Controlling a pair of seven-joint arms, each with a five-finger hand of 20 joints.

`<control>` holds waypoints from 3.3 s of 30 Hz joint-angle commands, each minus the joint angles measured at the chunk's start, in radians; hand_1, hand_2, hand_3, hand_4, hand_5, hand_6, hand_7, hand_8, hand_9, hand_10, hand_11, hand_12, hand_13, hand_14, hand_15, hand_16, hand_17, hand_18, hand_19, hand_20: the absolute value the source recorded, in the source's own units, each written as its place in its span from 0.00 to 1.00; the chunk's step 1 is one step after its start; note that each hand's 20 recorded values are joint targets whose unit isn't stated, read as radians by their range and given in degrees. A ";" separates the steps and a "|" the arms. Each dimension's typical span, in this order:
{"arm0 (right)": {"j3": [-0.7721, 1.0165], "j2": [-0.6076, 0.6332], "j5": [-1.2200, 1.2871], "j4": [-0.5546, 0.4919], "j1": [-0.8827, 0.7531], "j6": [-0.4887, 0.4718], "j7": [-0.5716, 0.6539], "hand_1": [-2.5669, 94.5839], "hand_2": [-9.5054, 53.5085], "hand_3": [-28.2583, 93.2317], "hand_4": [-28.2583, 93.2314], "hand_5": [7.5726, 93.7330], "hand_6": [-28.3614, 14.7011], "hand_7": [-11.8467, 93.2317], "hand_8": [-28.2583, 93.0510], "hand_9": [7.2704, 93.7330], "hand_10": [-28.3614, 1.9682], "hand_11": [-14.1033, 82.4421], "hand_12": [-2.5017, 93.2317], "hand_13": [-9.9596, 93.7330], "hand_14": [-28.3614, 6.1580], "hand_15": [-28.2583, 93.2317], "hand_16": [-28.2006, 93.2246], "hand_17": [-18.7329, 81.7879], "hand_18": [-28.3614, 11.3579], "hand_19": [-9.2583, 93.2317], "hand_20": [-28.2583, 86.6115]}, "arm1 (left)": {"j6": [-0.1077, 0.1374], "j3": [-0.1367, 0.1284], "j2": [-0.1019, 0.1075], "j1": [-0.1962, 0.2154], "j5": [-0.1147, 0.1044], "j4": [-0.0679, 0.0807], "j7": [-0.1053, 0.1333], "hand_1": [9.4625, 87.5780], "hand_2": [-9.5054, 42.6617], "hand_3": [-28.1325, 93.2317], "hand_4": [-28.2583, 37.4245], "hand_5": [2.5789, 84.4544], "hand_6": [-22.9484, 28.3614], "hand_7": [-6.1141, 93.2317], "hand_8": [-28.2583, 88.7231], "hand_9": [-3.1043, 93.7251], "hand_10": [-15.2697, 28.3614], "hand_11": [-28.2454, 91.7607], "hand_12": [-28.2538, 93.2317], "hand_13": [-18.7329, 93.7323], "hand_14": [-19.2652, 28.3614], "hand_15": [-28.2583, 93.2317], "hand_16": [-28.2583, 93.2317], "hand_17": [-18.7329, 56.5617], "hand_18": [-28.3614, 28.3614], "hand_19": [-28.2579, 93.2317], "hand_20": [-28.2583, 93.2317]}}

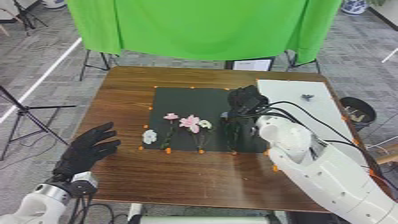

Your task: Arrange flowers

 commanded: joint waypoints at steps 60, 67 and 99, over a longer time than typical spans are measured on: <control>0.133 0.111 0.001 0.417 0.111 0.016 0.122 0.53 0.00 0.89 0.00 0.69 0.78 0.63 0.23 0.95 0.84 0.28 0.49 0.84 0.79 0.69 0.51 0.44 0.36 0.72 0.57 | -0.012 0.004 0.000 0.014 0.005 0.004 -0.002 0.21 0.14 0.83 0.00 0.34 0.56 0.29 0.14 0.30 0.66 0.48 0.35 0.37 0.78 0.58 0.19 0.15 0.89 0.62 0.28; 0.109 0.121 0.016 0.368 0.104 0.115 0.222 0.44 0.00 0.96 0.00 0.50 0.74 0.78 0.28 0.66 0.70 0.61 0.62 0.67 0.65 0.86 0.51 0.41 0.31 0.74 0.60 | -0.017 0.005 -0.002 0.012 0.007 0.005 -0.003 0.21 0.14 0.83 0.00 0.34 0.56 0.29 0.14 0.30 0.66 0.48 0.35 0.37 0.78 0.58 0.19 0.15 0.89 0.62 0.28; 0.169 0.079 0.004 0.423 0.109 -0.070 0.088 0.54 0.00 0.87 0.00 0.68 0.78 0.59 0.23 0.94 0.82 0.28 0.50 0.86 0.79 0.70 0.49 0.45 0.40 0.67 0.57 | -0.006 0.011 0.000 0.009 0.005 0.004 0.002 0.21 0.14 0.83 0.00 0.35 0.57 0.28 0.14 0.30 0.66 0.48 0.35 0.37 0.78 0.58 0.19 0.15 0.89 0.62 0.28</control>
